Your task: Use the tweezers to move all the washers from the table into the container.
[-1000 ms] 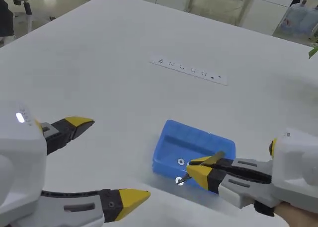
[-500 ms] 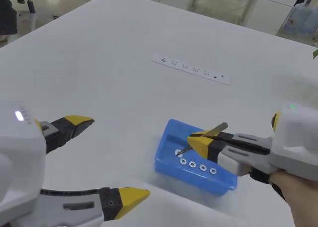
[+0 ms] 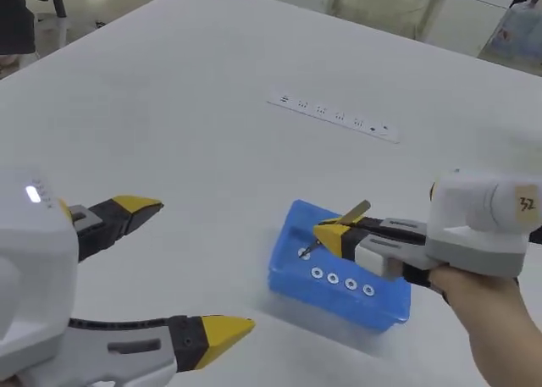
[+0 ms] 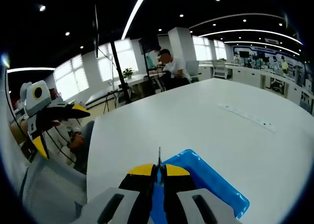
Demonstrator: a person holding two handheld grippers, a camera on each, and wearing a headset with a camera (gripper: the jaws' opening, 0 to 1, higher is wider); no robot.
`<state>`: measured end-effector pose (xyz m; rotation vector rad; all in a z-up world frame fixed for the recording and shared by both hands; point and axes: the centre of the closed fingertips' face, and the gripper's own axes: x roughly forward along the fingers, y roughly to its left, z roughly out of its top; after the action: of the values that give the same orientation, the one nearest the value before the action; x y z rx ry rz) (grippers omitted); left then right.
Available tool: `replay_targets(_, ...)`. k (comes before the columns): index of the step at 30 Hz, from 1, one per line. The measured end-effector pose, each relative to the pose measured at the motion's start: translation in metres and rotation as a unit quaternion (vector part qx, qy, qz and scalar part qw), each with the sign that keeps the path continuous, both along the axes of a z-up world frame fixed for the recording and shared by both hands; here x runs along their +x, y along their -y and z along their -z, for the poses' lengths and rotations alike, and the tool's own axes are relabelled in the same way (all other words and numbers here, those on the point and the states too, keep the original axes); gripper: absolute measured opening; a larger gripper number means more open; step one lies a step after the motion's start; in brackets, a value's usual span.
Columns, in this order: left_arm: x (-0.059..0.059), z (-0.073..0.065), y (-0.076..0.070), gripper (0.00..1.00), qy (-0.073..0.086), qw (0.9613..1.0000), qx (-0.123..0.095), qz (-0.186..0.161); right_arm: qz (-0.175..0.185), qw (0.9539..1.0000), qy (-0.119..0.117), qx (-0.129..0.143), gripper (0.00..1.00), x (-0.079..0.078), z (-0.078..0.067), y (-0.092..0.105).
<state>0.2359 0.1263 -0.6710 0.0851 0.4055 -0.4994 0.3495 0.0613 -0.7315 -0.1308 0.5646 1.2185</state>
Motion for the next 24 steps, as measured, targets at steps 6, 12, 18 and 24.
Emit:
replay_targets(6, 0.000, 0.001, -0.003, 0.81, -0.002, 1.0000, 0.001, -0.002, 0.004, 0.9997, -0.013, -0.023, 0.02, 0.009, 0.022, 0.000)
replay_targets(12, 0.001, 0.002, -0.005, 0.81, -0.002, 1.0000, 0.000, -0.004, -0.001, 0.9993, -0.013, -0.035, 0.02, 0.013, 0.033, 0.000)
replay_targets(18, 0.001, 0.002, -0.005, 0.81, -0.003, 1.0000, 0.001, -0.003, -0.006, 0.9989, -0.010, -0.046, 0.02, 0.011, 0.036, -0.001)
replay_targets(24, 0.001, 0.002, -0.004, 0.81, -0.003, 1.0000, 0.004, -0.002, -0.008, 0.9985, -0.001, -0.054, 0.03, 0.012, 0.039, 0.001)
